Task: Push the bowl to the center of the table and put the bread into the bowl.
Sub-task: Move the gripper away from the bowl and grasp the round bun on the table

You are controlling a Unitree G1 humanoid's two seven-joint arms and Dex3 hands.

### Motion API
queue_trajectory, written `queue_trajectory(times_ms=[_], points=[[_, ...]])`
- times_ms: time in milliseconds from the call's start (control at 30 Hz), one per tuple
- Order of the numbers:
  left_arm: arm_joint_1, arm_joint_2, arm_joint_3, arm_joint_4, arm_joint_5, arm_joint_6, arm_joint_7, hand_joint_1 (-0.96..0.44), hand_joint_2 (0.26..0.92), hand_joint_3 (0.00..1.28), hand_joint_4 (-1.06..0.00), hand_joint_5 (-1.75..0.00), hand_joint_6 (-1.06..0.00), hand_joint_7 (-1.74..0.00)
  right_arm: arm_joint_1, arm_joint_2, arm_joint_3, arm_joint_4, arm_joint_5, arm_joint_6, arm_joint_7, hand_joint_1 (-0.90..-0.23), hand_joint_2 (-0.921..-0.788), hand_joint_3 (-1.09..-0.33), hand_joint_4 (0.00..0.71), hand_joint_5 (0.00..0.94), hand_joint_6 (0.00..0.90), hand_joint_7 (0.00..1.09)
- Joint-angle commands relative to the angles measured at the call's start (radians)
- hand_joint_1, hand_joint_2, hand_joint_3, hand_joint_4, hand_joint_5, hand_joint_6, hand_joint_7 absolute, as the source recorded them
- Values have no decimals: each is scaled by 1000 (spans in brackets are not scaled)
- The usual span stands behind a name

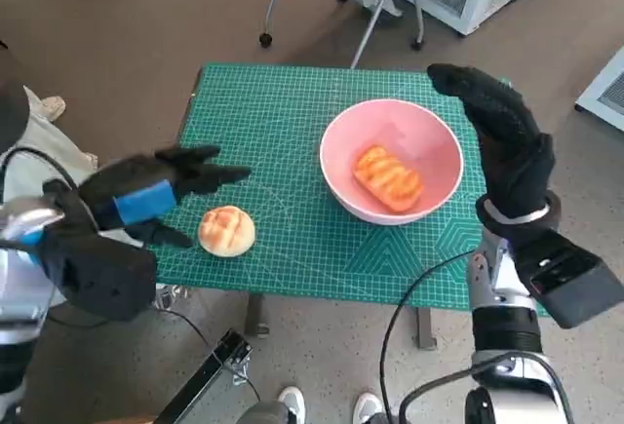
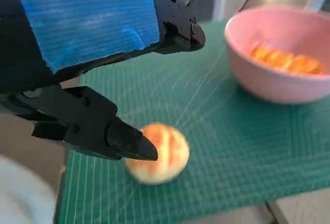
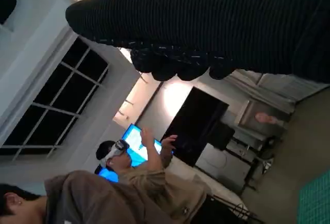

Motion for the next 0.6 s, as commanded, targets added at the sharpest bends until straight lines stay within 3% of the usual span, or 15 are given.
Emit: queue_trajectory(times_ms=[33, 433, 600], points=[[7, -13, -22, 5, 14, 15, 10, -14, 792, 3, -204, -1, -358, -38, -4, 1, -2, 20, 12, 18, 22, -555, -921, -630, 361, 0, 44, 861], [-30, -63, -142, 140, 131, 12, 42, -26, 798, 5, -212, -5, -358, -18, -4, 0, -6, 4, 22, 37, 41, -552, -921, -631, 367, 4, 37, 867], [-57, -101, -200, 249, 201, -24, 98, -39, 801, 5, -233, -11, -355, -12, -3, -4, -9, 0, 23, 37, 44, -553, -921, -630, 367, 4, 37, 867]])
